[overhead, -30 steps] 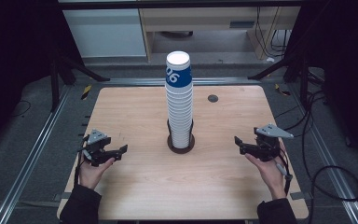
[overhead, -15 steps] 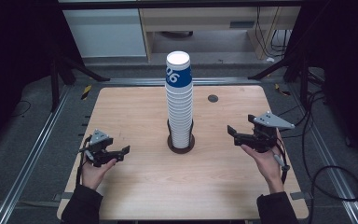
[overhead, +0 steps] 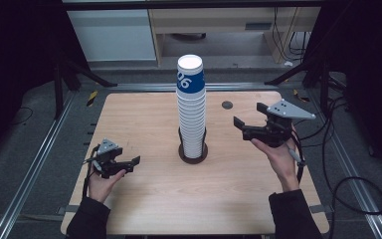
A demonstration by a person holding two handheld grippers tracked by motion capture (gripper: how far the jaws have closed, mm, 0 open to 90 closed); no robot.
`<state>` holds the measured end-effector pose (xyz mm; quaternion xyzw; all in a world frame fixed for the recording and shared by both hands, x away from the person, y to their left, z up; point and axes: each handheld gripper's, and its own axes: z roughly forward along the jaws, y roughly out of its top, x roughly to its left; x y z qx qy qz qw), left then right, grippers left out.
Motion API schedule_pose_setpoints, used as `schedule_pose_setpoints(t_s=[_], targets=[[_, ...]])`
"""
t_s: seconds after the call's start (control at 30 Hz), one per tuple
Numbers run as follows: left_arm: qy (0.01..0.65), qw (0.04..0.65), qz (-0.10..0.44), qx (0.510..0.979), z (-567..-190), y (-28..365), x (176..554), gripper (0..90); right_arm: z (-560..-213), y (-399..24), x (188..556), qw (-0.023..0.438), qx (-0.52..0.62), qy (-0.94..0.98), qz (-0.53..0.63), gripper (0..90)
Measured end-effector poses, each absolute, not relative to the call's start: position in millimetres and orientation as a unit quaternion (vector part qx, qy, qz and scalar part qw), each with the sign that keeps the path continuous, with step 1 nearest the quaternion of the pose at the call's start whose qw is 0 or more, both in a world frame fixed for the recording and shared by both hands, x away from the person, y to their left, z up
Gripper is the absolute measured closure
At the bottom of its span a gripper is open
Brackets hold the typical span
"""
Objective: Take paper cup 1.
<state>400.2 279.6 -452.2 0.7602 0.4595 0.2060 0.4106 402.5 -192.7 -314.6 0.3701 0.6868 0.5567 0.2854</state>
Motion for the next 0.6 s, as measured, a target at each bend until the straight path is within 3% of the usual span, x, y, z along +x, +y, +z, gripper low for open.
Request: schedule_pose_setpoints(t_s=[0.6], targets=[[0.451,0.413,0.205,0.764,-453,277,400,16.9,-265,-144,420,0.26,0.324,0.673,0.612,8.4]])
